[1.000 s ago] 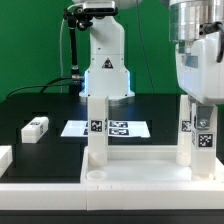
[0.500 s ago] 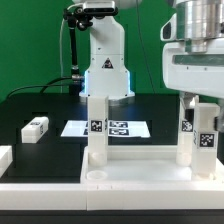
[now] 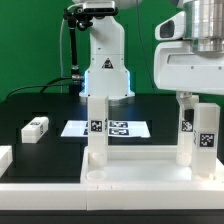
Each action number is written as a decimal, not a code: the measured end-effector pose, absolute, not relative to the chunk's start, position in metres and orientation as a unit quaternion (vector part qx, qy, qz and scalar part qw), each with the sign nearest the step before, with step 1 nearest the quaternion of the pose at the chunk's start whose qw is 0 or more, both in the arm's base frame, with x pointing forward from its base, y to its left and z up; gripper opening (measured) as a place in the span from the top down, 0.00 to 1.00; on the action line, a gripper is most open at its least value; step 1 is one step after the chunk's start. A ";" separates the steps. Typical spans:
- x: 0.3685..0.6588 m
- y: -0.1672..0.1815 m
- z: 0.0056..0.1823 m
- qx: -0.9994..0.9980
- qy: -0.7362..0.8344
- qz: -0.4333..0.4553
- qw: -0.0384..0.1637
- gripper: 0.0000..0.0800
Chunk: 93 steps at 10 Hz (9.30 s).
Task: Assemble desk
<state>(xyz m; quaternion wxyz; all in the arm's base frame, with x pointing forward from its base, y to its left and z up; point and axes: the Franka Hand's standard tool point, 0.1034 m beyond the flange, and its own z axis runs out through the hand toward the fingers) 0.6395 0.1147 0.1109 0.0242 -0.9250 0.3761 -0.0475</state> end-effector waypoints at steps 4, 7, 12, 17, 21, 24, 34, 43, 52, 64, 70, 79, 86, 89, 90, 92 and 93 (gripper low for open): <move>0.645 0.112 0.117 -0.987 0.151 -0.061 0.013 0.19; 0.644 0.110 0.115 -0.985 0.163 -0.060 0.011 0.53; 0.648 0.102 0.113 -0.936 0.348 -0.055 0.022 0.64; 0.646 0.090 0.111 -0.751 0.660 -0.011 0.038 0.64; 0.639 0.097 0.110 -0.661 0.749 -0.023 0.047 0.50; 0.637 0.106 0.112 -0.755 0.655 -0.025 0.033 0.30; 0.648 0.106 0.124 -0.935 0.338 -0.095 0.056 0.19; 0.650 0.102 0.115 -0.981 0.179 -0.069 0.032 0.19; 0.643 0.103 0.115 -0.976 0.213 -0.023 0.049 0.19; 0.640 0.098 0.112 -0.779 0.623 -0.001 0.068 0.64; 0.635 0.106 0.111 -0.674 0.733 -0.018 0.087 0.44; 0.633 0.113 0.110 -0.952 0.301 -0.032 0.041 0.19; 0.635 0.116 0.107 -0.965 0.257 -0.034 0.037 0.54; 0.636 0.114 0.107 -0.907 0.419 -0.027 0.042 0.64; 0.637 0.114 0.106 -0.883 0.467 -0.025 0.044 0.64; 0.637 0.112 0.107 -0.807 0.587 -0.012 0.059 0.64; 0.637 0.114 0.106 -0.753 0.654 -0.008 0.066 0.64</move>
Offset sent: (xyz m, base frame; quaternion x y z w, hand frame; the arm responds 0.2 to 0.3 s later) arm -0.0165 0.0105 0.0081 0.0596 0.0401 -0.1660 0.9835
